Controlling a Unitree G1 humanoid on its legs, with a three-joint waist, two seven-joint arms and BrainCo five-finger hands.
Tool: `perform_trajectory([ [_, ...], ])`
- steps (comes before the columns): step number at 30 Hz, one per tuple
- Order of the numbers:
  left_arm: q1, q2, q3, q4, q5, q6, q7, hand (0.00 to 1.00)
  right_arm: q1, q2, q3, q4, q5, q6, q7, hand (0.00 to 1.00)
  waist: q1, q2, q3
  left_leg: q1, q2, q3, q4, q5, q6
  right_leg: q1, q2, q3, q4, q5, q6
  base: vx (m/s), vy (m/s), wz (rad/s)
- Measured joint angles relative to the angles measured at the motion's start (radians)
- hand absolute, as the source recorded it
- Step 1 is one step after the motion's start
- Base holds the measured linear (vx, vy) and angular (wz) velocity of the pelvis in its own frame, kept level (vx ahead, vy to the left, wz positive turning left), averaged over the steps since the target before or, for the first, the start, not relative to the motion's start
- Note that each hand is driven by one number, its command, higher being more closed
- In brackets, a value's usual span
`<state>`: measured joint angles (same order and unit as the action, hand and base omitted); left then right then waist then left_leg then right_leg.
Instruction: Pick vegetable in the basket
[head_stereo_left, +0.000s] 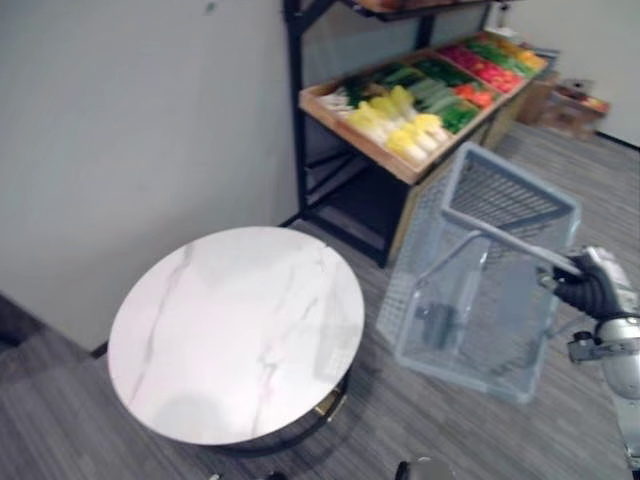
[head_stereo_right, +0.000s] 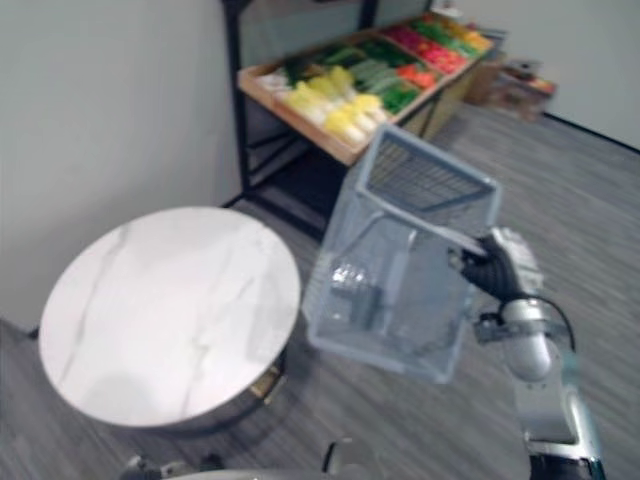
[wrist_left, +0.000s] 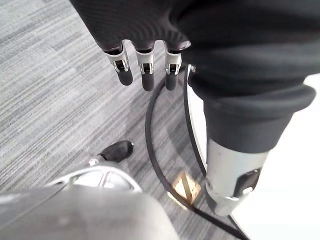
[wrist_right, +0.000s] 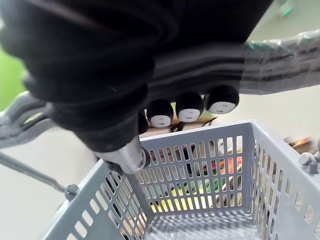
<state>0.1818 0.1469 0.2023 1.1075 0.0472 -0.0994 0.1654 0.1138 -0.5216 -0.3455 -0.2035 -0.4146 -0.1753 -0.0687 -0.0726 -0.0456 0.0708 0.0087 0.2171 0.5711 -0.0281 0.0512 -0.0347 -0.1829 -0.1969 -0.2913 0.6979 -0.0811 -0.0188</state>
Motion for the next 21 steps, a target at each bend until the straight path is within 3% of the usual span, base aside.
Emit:
perform_trajectory([
  [1, 0.007, 0.003, 0.004, -0.004, 0.005, 0.001, -0.005, 0.00, 0.016, 0.005, -0.013, 0.000, 0.000, 0.001, -0.019, 1.00, -0.016, -0.033, -0.012, 0.002, -0.027, 0.038, 0.013, 0.000, 0.009, 0.000, -0.082, 0.006, 0.100, -0.038, -0.006, -0.14, -0.135, -0.87],
  [2, 0.014, 0.021, 0.004, -0.005, 0.006, 0.003, -0.003, 0.00, 0.029, 0.026, -0.020, 0.011, 0.000, 0.003, -0.027, 1.00, -0.023, -0.051, -0.026, -0.011, -0.028, 0.076, 0.040, -0.001, 0.009, 0.018, -0.136, 0.026, 0.102, -0.032, 0.003, -0.13, -0.186, -0.84],
  [3, 0.015, 0.028, 0.004, -0.005, 0.006, 0.002, -0.001, 0.00, 0.032, 0.040, -0.020, 0.011, 0.000, 0.003, -0.032, 1.00, -0.019, -0.053, -0.029, -0.026, -0.020, 0.092, 0.056, -0.003, 0.007, 0.029, -0.146, 0.045, 0.068, -0.034, 0.022, -0.15, -0.285, -0.88],
  [4, 0.008, 0.029, 0.004, -0.006, 0.006, 0.001, 0.004, 0.00, 0.040, 0.062, -0.020, 0.010, -0.001, 0.003, -0.041, 1.00, -0.023, -0.052, -0.036, -0.051, 0.005, 0.110, 0.079, -0.001, 0.006, 0.036, -0.113, 0.064, -0.012, -0.075, 0.089, -0.17, -0.340, -0.82],
  [5, 0.001, 0.012, 0.004, -0.005, 0.007, 0.000, 0.006, 0.00, 0.058, 0.070, -0.021, 0.010, -0.001, 0.011, -0.043, 1.00, -0.026, -0.019, -0.045, -0.083, 0.025, 0.130, 0.086, 0.027, -0.005, 0.046, -0.061, 0.088, -0.124, -0.105, 0.133, -0.17, -0.341, -0.73],
  [7, -0.005, -0.010, 0.003, -0.012, 0.014, -0.002, 0.006, 0.00, 0.091, 0.090, -0.021, 0.011, -0.009, 0.027, -0.044, 1.00, -0.013, 0.003, -0.052, -0.114, 0.052, 0.160, 0.101, 0.051, -0.007, 0.067, -0.037, 0.108, -0.248, -0.175, 0.176, -0.13, -0.341, -0.63],
  [9, -0.017, -0.013, 0.001, -0.012, 0.014, -0.001, 0.008, 0.00, 0.119, 0.125, -0.013, 0.025, -0.018, 0.046, -0.043, 1.00, -0.006, 0.003, -0.041, -0.131, 0.065, 0.172, 0.131, 0.058, -0.015, 0.073, -0.027, 0.105, -0.295, -0.239, 0.165, -0.14, -0.327, -0.37],
  [10, -0.019, -0.028, -0.002, -0.012, 0.014, 0.000, 0.009, 0.00, 0.132, 0.140, 0.001, 0.045, -0.019, 0.060, -0.043, 1.00, -0.007, 0.031, -0.021, -0.131, 0.097, 0.164, 0.148, 0.067, -0.017, 0.082, 0.007, 0.101, -0.297, -0.238, 0.161, -0.19, -0.226, -0.12],
  [12, -0.018, -0.038, -0.017, -0.012, 0.014, 0.001, 0.013, 0.00, 0.171, 0.156, 0.021, 0.078, -0.017, 0.066, -0.044, 1.00, -0.007, 0.053, -0.013, -0.128, 0.121, 0.137, 0.159, 0.072, -0.020, 0.087, 0.028, 0.088, -0.287, -0.253, 0.137, -0.21, -0.170, 0.05],
  [14, -0.016, -0.040, -0.039, -0.012, 0.014, 0.001, 0.019, 0.00, 0.198, 0.167, 0.042, 0.107, -0.016, 0.067, -0.045, 1.00, -0.006, 0.066, 0.000, -0.133, 0.125, 0.040, 0.180, 0.055, -0.032, 0.106, 0.046, 0.078, -0.283, -0.259, 0.126, -0.15, -0.093, -0.03],
  [15, -0.003, -0.050, -0.036, -0.015, 0.010, -0.007, 0.025, 0.00, 0.203, 0.167, 0.077, 0.134, -0.016, 0.067, -0.045, 1.00, 0.004, 0.065, 0.003, -0.153, 0.071, -0.182, 0.242, -0.016, -0.084, 0.108, 0.052, 0.114, -0.282, -0.256, 0.120, -0.09, -0.018, -0.32],
  [16, 0.002, -0.050, -0.036, -0.017, 0.011, -0.008, 0.026, 0.00, 0.203, 0.167, 0.082, 0.137, -0.016, 0.067, -0.045, 1.00, 0.010, 0.063, 0.004, -0.153, 0.058, -0.218, 0.250, -0.029, -0.090, 0.107, 0.051, 0.121, -0.282, -0.255, 0.119, -0.04, 0.040, -0.71],
  [17, 0.015, -0.051, -0.035, -0.023, 0.011, -0.008, 0.026, 0.00, 0.202, 0.167, 0.106, 0.141, -0.015, 0.066, -0.045, 1.00, 0.027, 0.054, 0.009, -0.152, 0.008, -0.346, 0.289, -0.074, -0.108, 0.095, 0.043, 0.158, -0.277, -0.250, 0.116, -0.01, 0.045, -0.62],
  [19, 0.026, -0.058, -0.006, -0.038, 0.005, -0.011, 0.026, 0.00, 0.201, 0.168, 0.125, 0.144, -0.006, 0.061, -0.045, 1.00, 0.047, 0.039, 0.020, -0.154, -0.036, -0.433, 0.369, -0.111, -0.120, 0.080, 0.025, 0.213, -0.275, -0.237, 0.125, 0.00, 0.096, -0.88],
  [21, 0.044, -0.064, 0.004, -0.046, -0.003, -0.018, 0.026, 0.00, 0.198, 0.167, 0.124, 0.156, 0.002, 0.059, -0.045, 1.00, 0.049, 0.038, 0.024, -0.171, -0.055, -0.450, 0.460, -0.144, -0.124, 0.081, 0.015, 0.257, -0.279, -0.228, 0.143, 0.01, 0.120, -0.73],
])
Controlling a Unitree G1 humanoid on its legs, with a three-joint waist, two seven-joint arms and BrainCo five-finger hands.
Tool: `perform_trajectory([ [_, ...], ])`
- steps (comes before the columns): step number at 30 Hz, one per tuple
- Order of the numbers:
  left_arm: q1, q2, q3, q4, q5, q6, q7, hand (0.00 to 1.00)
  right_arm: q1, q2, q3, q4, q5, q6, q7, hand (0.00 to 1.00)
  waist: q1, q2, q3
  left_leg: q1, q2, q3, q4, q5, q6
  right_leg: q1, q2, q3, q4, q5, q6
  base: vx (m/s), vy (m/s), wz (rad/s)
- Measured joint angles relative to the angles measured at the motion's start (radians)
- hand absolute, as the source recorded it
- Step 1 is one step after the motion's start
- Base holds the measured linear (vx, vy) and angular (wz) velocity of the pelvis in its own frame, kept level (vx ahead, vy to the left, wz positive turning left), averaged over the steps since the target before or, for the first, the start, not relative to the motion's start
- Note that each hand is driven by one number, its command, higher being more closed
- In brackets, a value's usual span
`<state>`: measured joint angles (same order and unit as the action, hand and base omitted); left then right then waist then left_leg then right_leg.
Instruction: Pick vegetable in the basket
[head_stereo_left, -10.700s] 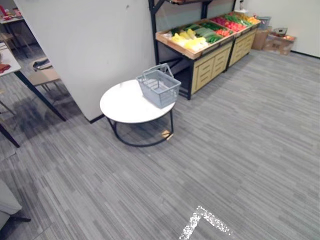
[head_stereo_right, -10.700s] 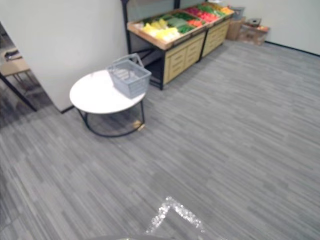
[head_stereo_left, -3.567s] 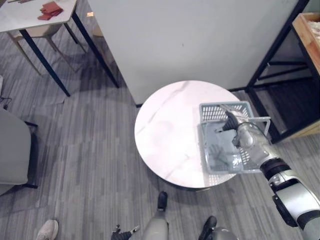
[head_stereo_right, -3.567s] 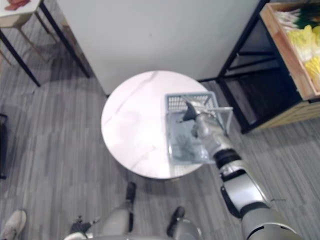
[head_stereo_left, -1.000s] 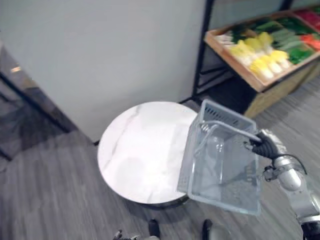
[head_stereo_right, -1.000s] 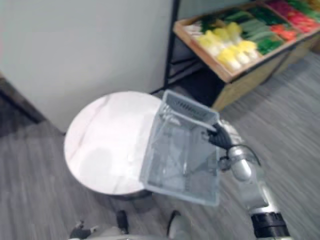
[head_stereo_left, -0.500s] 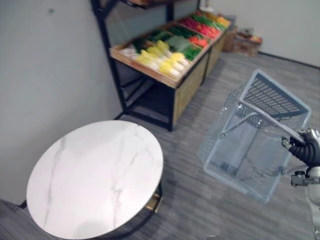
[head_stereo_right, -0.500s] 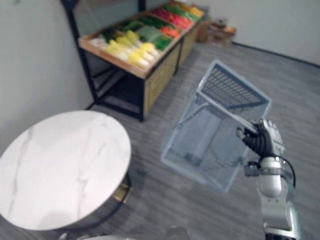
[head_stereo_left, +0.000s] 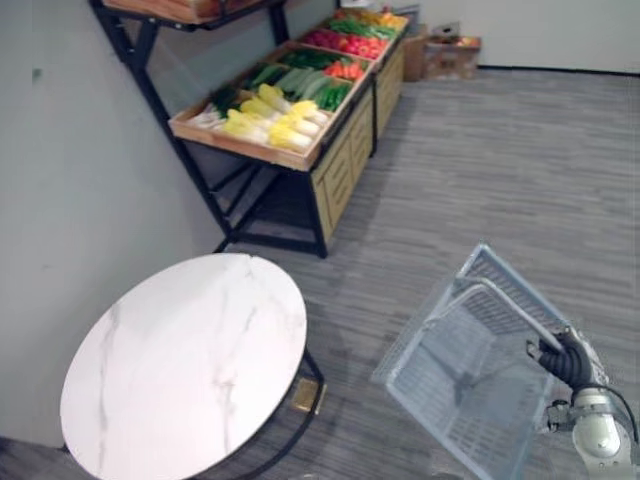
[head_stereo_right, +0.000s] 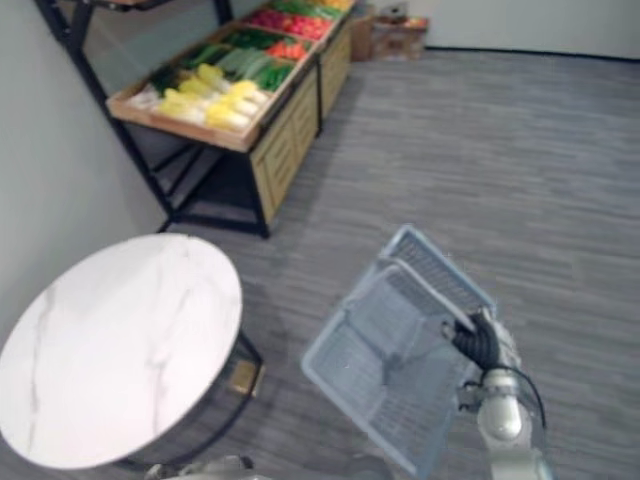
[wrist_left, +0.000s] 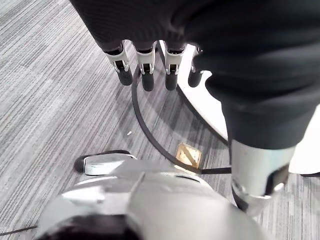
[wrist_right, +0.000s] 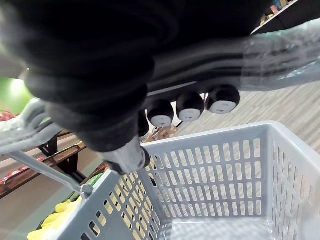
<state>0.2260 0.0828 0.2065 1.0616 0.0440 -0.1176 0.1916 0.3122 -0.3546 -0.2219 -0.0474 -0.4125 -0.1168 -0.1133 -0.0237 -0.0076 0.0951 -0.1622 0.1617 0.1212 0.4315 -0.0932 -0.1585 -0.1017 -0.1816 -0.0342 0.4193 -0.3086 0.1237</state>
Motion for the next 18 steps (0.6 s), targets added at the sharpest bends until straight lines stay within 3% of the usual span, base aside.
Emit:
perform_trajectory([
  [4, -0.010, 0.001, 0.008, -0.011, 0.000, -0.005, -0.001, 0.00, -0.041, 0.010, -0.006, 0.108, 0.030, -0.021, 0.000, 1.00, -0.006, 0.006, 0.015, 0.007, -0.025, -0.032, -0.065, -0.011, -0.007, 0.011, -0.003, 0.047, -0.156, 0.110, 0.030, 0.02, 0.173, -0.34],
  [7, -0.024, 0.005, 0.014, -0.025, -0.001, -0.004, -0.001, 0.00, -0.043, 0.056, -0.022, 0.172, 0.030, -0.019, 0.000, 1.00, -0.024, 0.002, 0.019, 0.020, -0.017, -0.049, -0.172, -0.046, 0.014, -0.002, 0.013, 0.036, -0.207, 0.158, 0.043, -0.02, 0.128, 0.03],
  [11, -0.061, 0.047, -0.003, -0.046, -0.001, -0.005, -0.001, 0.00, -0.020, 0.184, -0.132, 0.221, 0.044, -0.017, -0.015, 1.00, -0.034, -0.039, 0.042, 0.050, -0.043, -0.025, -0.273, -0.006, 0.034, -0.004, -0.012, 0.039, -0.262, 0.219, 0.043, -0.08, 0.067, -0.11],
  [17, -0.073, 0.104, -0.002, -0.048, -0.001, -0.007, 0.000, 0.00, -0.034, 0.218, -0.172, 0.299, 0.069, 0.011, -0.059, 1.00, -0.032, -0.080, 0.073, 0.058, -0.038, 0.037, -0.298, 0.006, 0.045, -0.034, -0.002, 0.080, -0.288, 0.281, 0.011, -0.08, 0.030, -0.36],
  [18, -0.071, 0.107, 0.009, -0.048, 0.000, -0.006, 0.000, 0.00, -0.039, 0.218, -0.178, 0.364, 0.076, 0.013, -0.067, 1.00, -0.027, -0.083, 0.078, 0.058, -0.020, 0.053, -0.289, 0.004, 0.045, -0.035, 0.012, 0.052, -0.303, 0.309, -0.036, -0.08, -0.018, -0.22],
])
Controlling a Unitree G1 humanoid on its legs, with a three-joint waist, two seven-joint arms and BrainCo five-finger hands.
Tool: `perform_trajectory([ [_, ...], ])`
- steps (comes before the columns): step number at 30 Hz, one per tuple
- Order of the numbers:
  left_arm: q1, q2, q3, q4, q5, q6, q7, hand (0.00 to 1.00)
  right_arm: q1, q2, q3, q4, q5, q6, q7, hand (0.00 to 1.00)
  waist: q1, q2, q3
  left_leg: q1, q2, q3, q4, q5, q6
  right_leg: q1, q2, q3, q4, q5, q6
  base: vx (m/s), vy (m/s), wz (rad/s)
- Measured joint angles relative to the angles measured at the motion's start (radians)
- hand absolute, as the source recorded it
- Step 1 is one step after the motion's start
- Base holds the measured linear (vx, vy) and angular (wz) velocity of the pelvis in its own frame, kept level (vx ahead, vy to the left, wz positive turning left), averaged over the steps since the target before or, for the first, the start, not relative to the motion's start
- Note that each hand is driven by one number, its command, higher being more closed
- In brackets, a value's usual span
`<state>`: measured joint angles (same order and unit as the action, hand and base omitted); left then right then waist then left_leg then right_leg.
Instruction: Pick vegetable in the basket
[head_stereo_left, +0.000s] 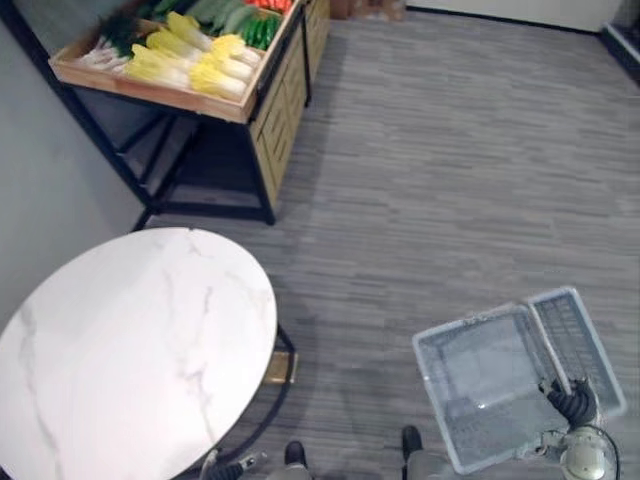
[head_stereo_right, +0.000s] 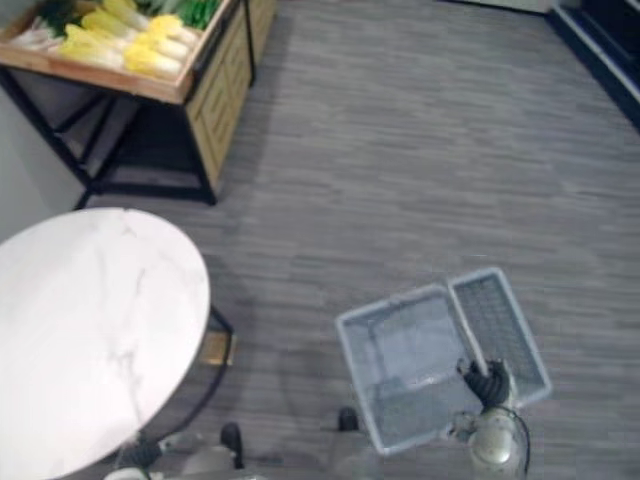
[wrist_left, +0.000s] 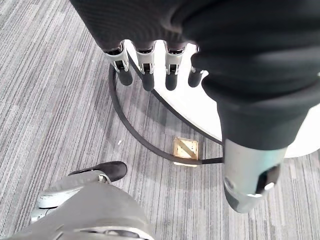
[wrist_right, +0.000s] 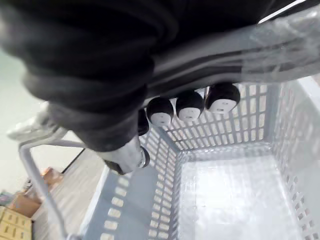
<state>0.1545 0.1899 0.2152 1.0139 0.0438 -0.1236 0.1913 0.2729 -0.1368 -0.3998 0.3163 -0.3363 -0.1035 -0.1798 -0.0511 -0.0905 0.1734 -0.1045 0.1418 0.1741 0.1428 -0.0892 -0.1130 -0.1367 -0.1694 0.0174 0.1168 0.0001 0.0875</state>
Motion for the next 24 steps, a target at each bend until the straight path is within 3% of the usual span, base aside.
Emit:
perform_trajectory([
  [1, 0.000, 0.000, 0.001, 0.000, 0.000, 0.000, 0.000, 0.00, -0.002, 0.000, 0.000, 0.005, 0.000, 0.000, -0.001, 1.00, 0.001, 0.000, 0.000, 0.000, 0.002, 0.001, 0.000, 0.000, 0.000, 0.000, 0.000, -0.002, -0.002, 0.000, -0.005, -0.07, -0.022, -0.38],
  [2, 0.003, 0.000, 0.019, -0.002, 0.000, 0.000, 0.000, 0.00, -0.021, 0.000, -0.006, 0.055, 0.003, 0.006, -0.010, 1.00, 0.007, -0.002, 0.000, 0.000, 0.012, 0.011, -0.001, 0.001, 0.000, -0.002, 0.003, -0.025, -0.016, -0.012, -0.065, -0.07, -0.001, -0.25],
  [3, 0.008, 0.000, 0.037, -0.002, 0.000, 0.001, 0.000, 0.00, -0.037, 0.000, -0.017, 0.124, 0.022, 0.010, -0.018, 1.00, 0.002, -0.004, 0.000, 0.002, 0.005, 0.019, -0.010, 0.007, -0.003, -0.012, -0.003, -0.030, -0.020, -0.017, -0.068, -0.08, 0.006, -0.25],
  [5, 0.008, 0.000, 0.037, 0.000, 0.000, 0.001, 0.000, 0.00, -0.036, 0.000, -0.026, 0.157, 0.033, 0.012, -0.022, 1.00, 0.001, -0.003, -0.004, 0.007, 0.003, 0.027, -0.035, 0.019, -0.005, -0.017, -0.005, -0.028, -0.031, -0.013, -0.056, -0.05, -0.001, -0.11],
  [10, 0.004, -0.006, 0.038, 0.005, -0.002, 0.001, 0.002, 0.00, -0.068, -0.001, -0.024, 0.322, 0.042, 0.029, -0.028, 1.00, 0.024, -0.003, -0.018, 0.053, 0.016, 0.060, -0.124, 0.052, -0.030, 0.026, -0.001, -0.080, -0.153, 0.068, 0.038, 0.04, -0.039, -0.26],
  [15, -0.015, -0.051, 0.017, 0.010, -0.002, 0.001, 0.001, 0.00, -0.052, -0.004, -0.025, 0.369, 0.043, 0.038, -0.023, 1.00, 0.022, 0.050, -0.047, 0.095, 0.055, 0.041, -0.156, 0.072, -0.043, 0.065, 0.038, -0.121, -0.154, 0.065, 0.041, 0.12, -0.076, 0.07],
  [20, -0.035, -0.067, -0.017, 0.001, -0.002, -0.004, 0.003, 0.00, -0.046, -0.004, 0.004, 0.369, 0.062, 0.033, -0.020, 1.00, 0.023, 0.062, -0.050, 0.106, 0.059, 0.002, -0.103, 0.051, -0.050, 0.125, 0.033, -0.170, -0.137, 0.029, 0.048, 0.07, -0.016, 0.24],
  [23, -0.030, -0.072, -0.021, 0.002, -0.002, -0.004, 0.009, 0.00, -0.045, -0.004, 0.016, 0.368, 0.071, 0.030, -0.019, 1.00, 0.025, 0.078, -0.043, 0.085, 0.073, -0.016, -0.005, -0.009, -0.047, 0.122, 0.030, -0.180, -0.053, -0.032, 0.045, -0.02, -0.004, 0.16],
  [24, -0.009, -0.078, -0.020, 0.002, -0.003, -0.004, 0.017, 0.00, -0.039, -0.005, 0.017, 0.366, 0.078, 0.028, -0.018, 1.00, 0.026, 0.107, -0.038, 0.067, 0.107, -0.025, 0.080, -0.072, -0.044, 0.112, 0.040, -0.185, 0.017, -0.093, 0.028, -0.06, -0.036, 0.03],
])
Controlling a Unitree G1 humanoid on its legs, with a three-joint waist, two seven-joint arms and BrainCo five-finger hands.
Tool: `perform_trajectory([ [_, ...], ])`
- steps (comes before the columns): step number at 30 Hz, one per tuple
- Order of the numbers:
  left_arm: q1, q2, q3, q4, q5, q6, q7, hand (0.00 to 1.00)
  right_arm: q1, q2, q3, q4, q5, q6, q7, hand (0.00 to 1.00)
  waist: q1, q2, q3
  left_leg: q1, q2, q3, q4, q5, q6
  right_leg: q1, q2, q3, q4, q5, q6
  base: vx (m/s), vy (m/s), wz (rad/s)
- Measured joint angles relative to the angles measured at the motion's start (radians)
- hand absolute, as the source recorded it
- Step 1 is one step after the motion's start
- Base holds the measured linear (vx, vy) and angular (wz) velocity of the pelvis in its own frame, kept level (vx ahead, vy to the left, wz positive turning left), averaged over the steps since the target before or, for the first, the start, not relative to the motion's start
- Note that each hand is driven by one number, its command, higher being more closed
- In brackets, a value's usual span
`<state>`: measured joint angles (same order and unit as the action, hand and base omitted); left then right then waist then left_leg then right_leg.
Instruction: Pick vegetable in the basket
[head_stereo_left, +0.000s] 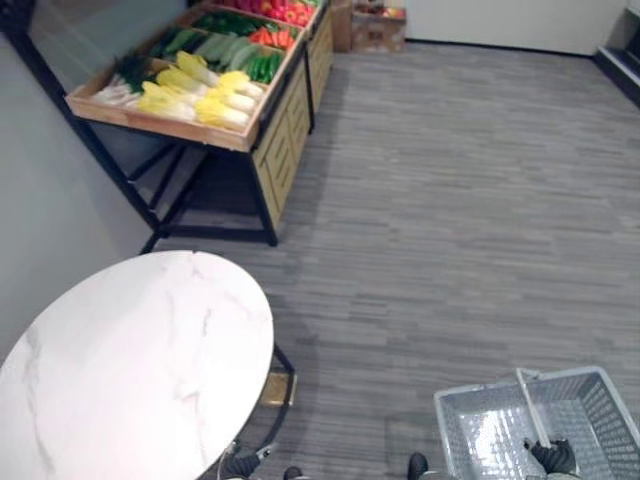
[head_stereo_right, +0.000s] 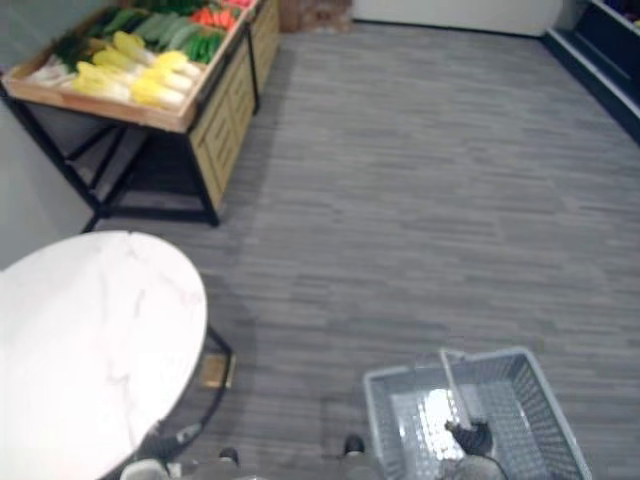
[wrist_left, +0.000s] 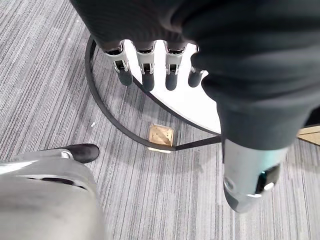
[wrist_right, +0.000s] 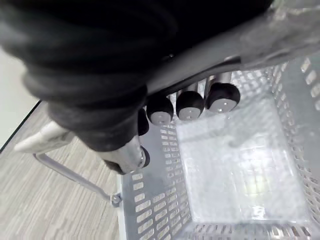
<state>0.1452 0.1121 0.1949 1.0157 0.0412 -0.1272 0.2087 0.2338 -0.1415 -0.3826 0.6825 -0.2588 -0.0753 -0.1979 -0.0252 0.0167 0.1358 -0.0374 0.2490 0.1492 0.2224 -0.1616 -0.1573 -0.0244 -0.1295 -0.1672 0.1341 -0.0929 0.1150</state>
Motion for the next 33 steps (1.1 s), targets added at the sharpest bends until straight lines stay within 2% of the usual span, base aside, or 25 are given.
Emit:
perform_trajectory([
  [2, 0.024, -0.006, 0.005, 0.004, 0.000, 0.001, 0.007, 0.00, 0.006, -0.005, 0.012, -0.003, 0.001, -0.001, 0.003, 1.00, 0.002, 0.024, -0.007, -0.010, 0.025, 0.002, 0.034, -0.031, 0.005, -0.008, 0.014, -0.005, 0.071, -0.024, -0.010, -0.02, -0.083, -0.03],
  [3, 0.061, 0.005, 0.023, 0.018, 0.000, 0.004, 0.012, 0.00, 0.022, -0.012, 0.043, -0.036, 0.003, -0.001, 0.006, 1.00, 0.001, 0.010, -0.015, -0.011, 0.023, -0.005, 0.089, -0.033, 0.002, -0.043, -0.001, -0.024, 0.186, -0.122, -0.019, 0.04, -0.102, 0.11],
  [4, 0.057, 0.004, 0.025, 0.030, 0.000, 0.008, 0.011, 0.00, 0.026, -0.014, 0.038, -0.039, 0.004, -0.003, 0.003, 1.00, 0.001, 0.010, -0.009, -0.036, 0.020, -0.024, 0.159, -0.017, 0.002, -0.037, -0.006, -0.022, 0.188, -0.133, -0.013, 0.03, -0.093, 0.20],
  [5, 0.053, 0.003, 0.027, 0.038, 0.000, 0.008, 0.011, 0.00, 0.025, -0.014, 0.032, -0.036, 0.005, 0.001, 0.003, 1.00, 0.004, 0.001, -0.003, -0.082, 0.013, -0.043, 0.244, 0.022, 0.021, -0.029, -0.016, -0.026, 0.187, -0.135, -0.017, -0.03, -0.092, 0.14],
  [6, 0.049, -0.005, 0.026, 0.042, 0.000, 0.008, 0.011, 0.00, 0.021, -0.017, 0.028, -0.040, 0.009, 0.003, -0.003, 1.00, 0.013, -0.033, 0.012, -0.168, -0.023, -0.082, 0.357, 0.072, 0.038, -0.013, -0.047, -0.017, 0.170, -0.135, -0.017, -0.03, -0.149, 0.06],
  [7, 0.056, -0.015, 0.025, 0.047, 0.000, 0.008, 0.011, 0.00, 0.017, -0.022, 0.026, -0.047, 0.013, 0.003, -0.012, 1.00, 0.021, -0.029, 0.012, -0.195, -0.043, -0.091, 0.346, 0.060, 0.033, -0.001, -0.059, -0.012, 0.153, -0.135, -0.017, 0.00, -0.150, 0.01],
  [9, 0.065, -0.030, 0.025, 0.050, 0.000, 0.008, 0.011, 0.00, 0.004, -0.048, 0.022, -0.046, 0.022, 0.005, -0.023, 1.00, 0.032, -0.003, 0.013, -0.227, -0.064, -0.089, 0.239, 0.061, 0.033, 0.014, -0.064, -0.012, 0.125, -0.134, -0.017, 0.04, -0.034, -0.05],
  [11, 0.085, -0.030, 0.027, 0.051, 0.000, 0.008, 0.015, 0.00, -0.024, -0.053, 0.034, -0.046, 0.023, 0.005, -0.037, 1.00, 0.036, 0.022, 0.011, -0.230, -0.061, -0.079, 0.019, 0.096, 0.035, 0.013, -0.048, 0.000, 0.107, -0.134, -0.016, 0.11, 0.075, -0.23],
  [13, 0.096, -0.032, 0.027, 0.060, 0.000, 0.008, 0.016, 0.00, -0.041, -0.057, 0.051, -0.046, 0.022, 0.005, -0.040, 1.00, 0.048, 0.042, 0.007, -0.213, -0.053, -0.095, -0.076, 0.107, 0.024, 0.019, -0.024, 0.025, 0.087, -0.135, -0.016, 0.22, 0.185, -0.52],
  [14, 0.096, -0.028, 0.029, 0.062, 0.000, 0.011, 0.020, 0.00, -0.048, -0.056, 0.064, -0.043, 0.022, 0.006, -0.041, 1.00, 0.062, 0.044, 0.007, -0.201, -0.059, -0.122, -0.077, 0.156, 0.012, 0.030, -0.017, 0.058, 0.071, -0.138, -0.009, 0.26, 0.212, -0.70],
  [15, 0.097, -0.025, 0.032, 0.062, 0.000, 0.011, 0.023, 0.00, -0.051, -0.055, 0.075, -0.042, 0.022, 0.007, -0.040, 1.00, 0.070, 0.040, 0.000, -0.198, -0.070, -0.119, -0.066, 0.170, 0.013, 0.036, -0.024, 0.072, 0.061, -0.140, -0.004, 0.32, 0.246, -0.56],
  [17, 0.089, -0.020, 0.036, 0.061, 0.000, 0.010, 0.024, 0.00, -0.058, -0.042, 0.112, -0.045, 0.018, 0.005, -0.036, 1.00, 0.060, -0.018, -0.024, -0.204, -0.144, -0.097, -0.001, 0.116, 0.047, 0.051, -0.095, 0.094, 0.058, -0.127, 0.029, 0.41, 0.253, -0.20],
  [18, 0.079, -0.022, 0.035, 0.061, 0.000, 0.010, 0.023, 0.00, -0.058, -0.039, 0.110, -0.046, 0.017, 0.005, -0.035, 1.00, 0.059, -0.023, -0.026, -0.202, -0.160, -0.095, 0.007, 0.100, 0.056, 0.043, -0.111, 0.101, 0.089, -0.120, 0.037, 0.44, 0.269, 0.05],
  [19, 0.063, -0.024, 0.021, 0.061, 0.001, 0.009, 0.022, 0.00, -0.064, -0.037, 0.104, -0.047, 0.005, 0.005, -0.035, 1.00, 0.057, -0.027, -0.026, -0.179, -0.179, -0.084, 0.007, 0.084, 0.068, 0.003, -0.131, 0.130, 0.197, -0.105, 0.040, 0.38, 0.245, -0.08],
  [21, 0.058, -0.019, 0.007, 0.059, 0.002, 0.008, 0.021, 0.00, -0.066, -0.036, 0.098, -0.049, -0.006, 0.005, -0.034, 1.00, 0.055, -0.032, -0.023, -0.116, -0.192, -0.060, 0.005, 0.055, 0.094, -0.089, -0.145, 0.164, 0.439, -0.039, -0.002, 0.39, 0.243, -0.20],
  [22, 0.055, -0.010, 0.000, 0.057, 0.002, 0.008, 0.021, 0.00, -0.068, -0.036, 0.097, -0.058, -0.014, 0.005, -0.034, 1.00, 0.053, -0.030, -0.016, -0.063, -0.190, -0.052, 0.000, 0.031, 0.110, -0.158, -0.152, 0.175, 0.601, 0.081, -0.008, 0.31, 0.179, -0.07],
  [23, 0.052, -0.002, -0.009, 0.056, 0.000, 0.008, 0.021, 0.00, -0.065, -0.035, 0.099, -0.064, -0.017, 0.004, -0.034, 1.00, 0.049, -0.021, -0.010, -0.032, -0.188, -0.053, -0.007, 0.022, 0.121, -0.179, -0.153, 0.179, 0.667, 0.151, -0.012, 0.45, 0.178, 0.11],
  [24, 0.040, 0.024, -0.030, 0.035, 0.000, 0.008, 0.023, 0.00, -0.063, -0.017, 0.101, -0.083, -0.016, 0.004, -0.034, 1.00, 0.031, -0.030, 0.014, 0.039, -0.184, -0.062, -0.020, 0.010, 0.141, -0.242, -0.151, 0.177, 0.854, 0.099, -0.022, 0.43, 0.082, 0.23],
  [25, 0.034, 0.035, -0.030, 0.030, 0.000, 0.008, 0.023, 0.00, -0.066, -0.012, 0.101, -0.089, -0.016, 0.003, -0.034, 1.00, 0.027, -0.035, 0.016, 0.055, -0.183, -0.067, -0.031, 0.010, 0.141, -0.268, -0.148, 0.158, 0.884, 0.066, -0.034, 0.41, 0.036, 0.31],
  [27, 0.001, 0.050, -0.021, 0.006, 0.000, 0.007, 0.024, 0.00, -0.076, -0.010, 0.097, -0.095, -0.016, 0.000, -0.035, 1.00, 0.019, -0.034, 0.035, 0.111, -0.164, -0.074, -0.072, 0.010, 0.141, -0.314, -0.131, 0.077, 0.823, -0.026, -0.045, 0.26, -0.051, 0.21],
  [28, -0.006, 0.048, -0.014, -0.001, -0.002, 0.007, 0.026, 0.00, -0.079, -0.010, 0.097, -0.095, -0.016, 0.000, -0.035, 1.00, 0.018, -0.031, 0.040, 0.124, -0.155, -0.073, -0.081, 0.010, 0.141, -0.319, -0.121, 0.056, 0.769, -0.037, -0.042, 0.28, -0.110, 0.16],
  [30, -0.025, 0.048, 0.000, -0.006, -0.011, 0.005, 0.026, 0.00, -0.090, -0.004, 0.097, -0.096, -0.016, 0.000, -0.034, 1.00, 0.009, -0.030, 0.042, 0.137, -0.132, -0.074, -0.084, 0.008, 0.137, -0.317, -0.099, 0.022, 0.542, -0.032, -0.035, 0.25, -0.154, 0.22],
  [31, -0.032, 0.048, 0.001, -0.011, -0.028, 0.005, 0.026, 0.00, -0.094, -0.002, 0.096, -0.097, -0.016, 0.001, -0.034, 1.00, 0.002, -0.031, 0.042, 0.142, -0.118, -0.077, -0.088, -0.006, 0.116, -0.311, -0.096, 0.022, 0.371, -0.019, -0.020, 0.28, -0.260, 0.27],
  [32, -0.034, 0.047, 0.001, -0.020, -0.029, 0.005, 0.026, 0.00, -0.095, 0.002, 0.096, -0.097, -0.017, 0.002, -0.034, 1.00, 0.003, -0.043, 0.047, 0.159, -0.109, -0.079, -0.096, -0.028, 0.079, -0.300, -0.104, 0.040, 0.210, 0.008, 0.010, 0.29, -0.298, 0.20],
  [33, -0.034, 0.049, 0.001, -0.022, -0.029, 0.005, 0.026, 0.00, -0.095, 0.005, 0.096, -0.098, -0.017, 0.003, -0.034, 1.00, 0.003, -0.060, 0.046, 0.169, -0.107, -0.080, -0.099, -0.043, 0.058, -0.295, -0.111, 0.051, 0.147, 0.026, 0.006, 0.37, -0.473, 0.12],
])
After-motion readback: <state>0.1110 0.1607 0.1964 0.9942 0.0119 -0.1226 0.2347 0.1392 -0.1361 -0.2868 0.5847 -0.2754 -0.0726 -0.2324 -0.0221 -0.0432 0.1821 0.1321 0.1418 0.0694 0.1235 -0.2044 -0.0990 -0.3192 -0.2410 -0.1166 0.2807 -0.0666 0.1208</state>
